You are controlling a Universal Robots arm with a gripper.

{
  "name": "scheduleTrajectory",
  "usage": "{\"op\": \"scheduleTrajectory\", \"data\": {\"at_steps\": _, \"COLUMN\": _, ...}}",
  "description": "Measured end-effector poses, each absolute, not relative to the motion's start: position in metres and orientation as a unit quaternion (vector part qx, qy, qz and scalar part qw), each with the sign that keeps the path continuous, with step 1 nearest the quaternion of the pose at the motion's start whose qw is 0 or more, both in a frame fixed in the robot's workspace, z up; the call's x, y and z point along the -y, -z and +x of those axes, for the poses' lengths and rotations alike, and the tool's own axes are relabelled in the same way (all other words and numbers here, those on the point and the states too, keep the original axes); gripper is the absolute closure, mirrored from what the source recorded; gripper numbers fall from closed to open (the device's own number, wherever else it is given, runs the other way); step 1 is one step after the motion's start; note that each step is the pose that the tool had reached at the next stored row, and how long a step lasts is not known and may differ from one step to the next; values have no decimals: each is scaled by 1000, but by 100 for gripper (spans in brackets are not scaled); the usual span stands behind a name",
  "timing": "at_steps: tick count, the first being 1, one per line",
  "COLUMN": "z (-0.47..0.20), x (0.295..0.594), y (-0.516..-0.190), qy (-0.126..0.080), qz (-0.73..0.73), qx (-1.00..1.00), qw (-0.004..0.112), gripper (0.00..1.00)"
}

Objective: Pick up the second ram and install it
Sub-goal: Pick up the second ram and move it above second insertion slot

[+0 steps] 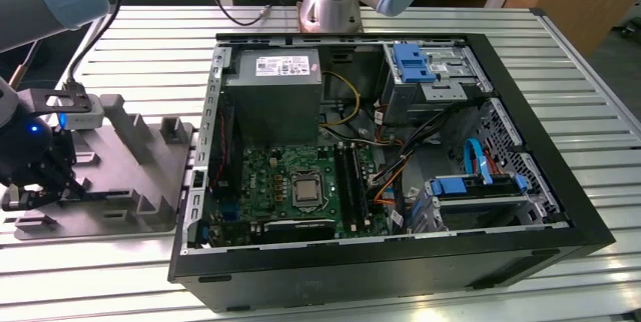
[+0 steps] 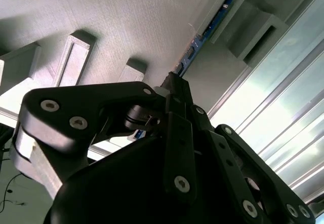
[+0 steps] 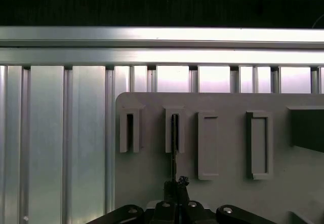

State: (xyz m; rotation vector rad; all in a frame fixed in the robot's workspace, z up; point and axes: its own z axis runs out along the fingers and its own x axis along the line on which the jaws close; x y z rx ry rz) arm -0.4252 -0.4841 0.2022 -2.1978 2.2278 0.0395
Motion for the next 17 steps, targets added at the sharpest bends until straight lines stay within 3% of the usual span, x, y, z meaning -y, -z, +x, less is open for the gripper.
{"op": "scheduleTrajectory", "data": {"at_steps": 17, "z": -425, "x": 484, "y": -206, "qy": -13, "qz": -702, "qx": -712, "qw": 6, "gripper": 89}}
